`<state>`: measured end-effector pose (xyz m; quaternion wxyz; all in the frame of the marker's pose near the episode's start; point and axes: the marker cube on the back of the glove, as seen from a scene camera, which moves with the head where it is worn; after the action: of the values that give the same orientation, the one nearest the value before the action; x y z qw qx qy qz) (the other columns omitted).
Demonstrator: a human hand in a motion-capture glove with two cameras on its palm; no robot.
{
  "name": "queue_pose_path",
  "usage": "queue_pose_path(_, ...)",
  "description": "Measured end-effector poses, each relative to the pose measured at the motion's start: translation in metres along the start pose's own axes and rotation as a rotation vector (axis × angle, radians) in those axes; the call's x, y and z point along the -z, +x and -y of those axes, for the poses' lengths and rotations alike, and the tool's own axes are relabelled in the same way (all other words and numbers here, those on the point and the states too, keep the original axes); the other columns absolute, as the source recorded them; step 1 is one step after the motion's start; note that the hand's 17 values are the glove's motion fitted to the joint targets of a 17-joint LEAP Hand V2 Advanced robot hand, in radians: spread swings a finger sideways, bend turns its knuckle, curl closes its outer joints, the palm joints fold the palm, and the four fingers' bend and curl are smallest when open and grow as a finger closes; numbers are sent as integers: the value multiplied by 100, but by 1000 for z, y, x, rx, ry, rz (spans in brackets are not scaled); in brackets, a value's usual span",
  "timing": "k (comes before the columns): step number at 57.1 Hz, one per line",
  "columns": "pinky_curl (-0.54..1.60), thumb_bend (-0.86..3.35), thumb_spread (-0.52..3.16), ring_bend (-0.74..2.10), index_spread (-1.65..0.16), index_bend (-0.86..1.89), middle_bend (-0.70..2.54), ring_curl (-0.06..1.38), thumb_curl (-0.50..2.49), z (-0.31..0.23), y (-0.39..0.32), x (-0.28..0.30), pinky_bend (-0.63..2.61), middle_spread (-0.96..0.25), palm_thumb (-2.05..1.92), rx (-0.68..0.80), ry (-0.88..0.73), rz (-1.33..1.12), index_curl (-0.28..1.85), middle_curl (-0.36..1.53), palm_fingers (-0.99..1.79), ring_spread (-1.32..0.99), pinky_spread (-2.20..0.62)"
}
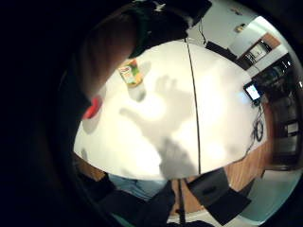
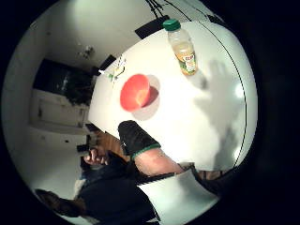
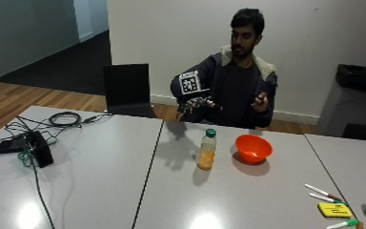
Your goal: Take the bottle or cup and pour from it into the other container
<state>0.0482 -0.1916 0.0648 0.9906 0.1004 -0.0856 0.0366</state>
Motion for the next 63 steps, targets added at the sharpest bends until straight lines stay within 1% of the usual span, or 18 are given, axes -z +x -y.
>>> queue_pose_path(3, 30, -3, 92, 22, -25, 12, 27, 24, 34, 11, 10, -17, 62, 16, 25, -29, 39, 26, 21, 34, 16, 26, 38)
queue_pose_path(6, 30, -3, 91, 23, -24, 12, 27, 24, 35, 25, 19, -31, 63, 17, 26, -2, 82, 60, 20, 34, 15, 26, 38)
queue_pose_path(11, 30, -3, 90, 23, -23, 12, 28, 25, 35, 44, 32, -54, 64, 17, 27, 27, 52, 151, 20, 34, 15, 26, 38)
queue_pose_path(14, 30, -3, 89, 24, -23, 12, 28, 25, 35, 52, 34, -67, 64, 17, 29, -10, 19, 235, 20, 34, 15, 26, 38)
queue_pose_path(17, 30, -3, 88, 25, -22, 13, 29, 26, 36, 72, 38, -83, 65, 17, 29, 108, 138, 326, 20, 34, 15, 26, 38)
queue_pose_path(18, 30, -3, 88, 25, -22, 13, 29, 26, 36, 76, 38, -87, 66, 17, 30, 95, 147, 364, 20, 34, 15, 26, 38)
queue_pose_path(21, 30, -2, 88, 25, -22, 12, 29, 26, 36, 79, 31, -94, 67, 17, 32, -112, 30, 494, 20, 34, 15, 26, 38)
queue_pose_path(22, 31, -2, 87, 25, -22, 12, 29, 26, 36, 81, 29, -96, 68, 17, 33, -148, 0, 534, 20, 34, 15, 26, 38)
queue_pose_path(26, 31, -2, 86, 24, -21, 13, 30, 26, 37, 94, 27, -106, 69, 16, 36, -154, -33, 672, 21, 34, 15, 26, 38)
queue_pose_path(36, 30, -2, 84, 27, -21, 13, 31, 27, 38, 121, 25, -129, 68, 13, 46, -152, -9, 885, 21, 35, 17, 25, 38)
queue_pose_path(42, 29, -2, 83, 28, -21, 14, 34, 27, 39, 125, 26, -144, 65, 10, 51, -96, 33, 979, 21, 35, 22, 24, 38)
queue_pose_path(49, 27, -2, 80, 31, -23, 14, 36, 28, 40, 139, 23, -152, 62, 4, 57, -80, 24, 1061, 23, 35, 32, 21, 35)
queue_pose_path(57, 26, -2, 76, 39, -25, 13, 37, 31, 41, 145, 22, -162, 57, -5, 63, -45, 4, 1135, 24, 36, 52, 15, 32)
queue_pose_path(63, 25, -3, 73, 42, -28, 13, 39, 32, 41, 157, 19, -165, 52, -13, 68, -61, -6, 1187, 24, 36, 67, 6, 28)
